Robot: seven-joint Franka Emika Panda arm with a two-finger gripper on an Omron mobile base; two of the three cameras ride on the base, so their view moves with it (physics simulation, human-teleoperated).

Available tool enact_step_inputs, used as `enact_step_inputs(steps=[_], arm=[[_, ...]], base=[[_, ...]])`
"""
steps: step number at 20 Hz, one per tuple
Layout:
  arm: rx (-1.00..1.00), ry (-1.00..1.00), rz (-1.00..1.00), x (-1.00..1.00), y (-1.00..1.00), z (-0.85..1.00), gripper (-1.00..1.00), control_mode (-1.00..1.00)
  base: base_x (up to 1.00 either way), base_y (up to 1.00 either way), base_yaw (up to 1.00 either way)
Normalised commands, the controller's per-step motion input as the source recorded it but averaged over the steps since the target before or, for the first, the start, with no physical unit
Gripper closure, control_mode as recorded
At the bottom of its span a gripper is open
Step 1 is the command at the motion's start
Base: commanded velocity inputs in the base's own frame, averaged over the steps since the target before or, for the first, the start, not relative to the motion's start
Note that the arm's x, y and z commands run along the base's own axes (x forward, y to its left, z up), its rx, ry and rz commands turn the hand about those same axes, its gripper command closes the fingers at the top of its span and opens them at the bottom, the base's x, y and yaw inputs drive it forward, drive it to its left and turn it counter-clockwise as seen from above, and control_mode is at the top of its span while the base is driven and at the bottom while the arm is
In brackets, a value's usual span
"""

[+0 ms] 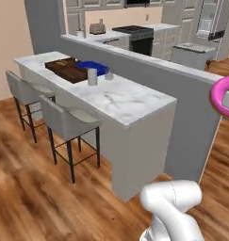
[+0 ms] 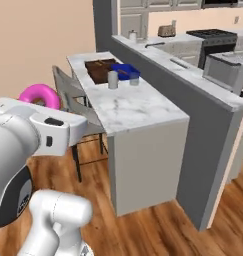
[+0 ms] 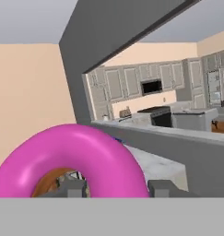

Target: Take the donuts from the fridge and place them on the empty tray on the dining counter.

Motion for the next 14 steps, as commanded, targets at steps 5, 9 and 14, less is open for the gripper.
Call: enact_step_inputs(steps=[5, 9, 14], arm=[[0.00, 0.00, 0.00, 0.00, 0.00, 0.00, 1.00, 1.00], [0.00, 0.00, 0.00, 0.00, 0.00, 0.00, 1.00, 1.00], [0.00, 0.00, 0.00, 0.00, 0.00, 0.00, 1.00, 1.00]], base=[[0.53, 0.66, -0.82], [0.50, 0.72, -0.80], [0.33, 0.99, -0.65]])
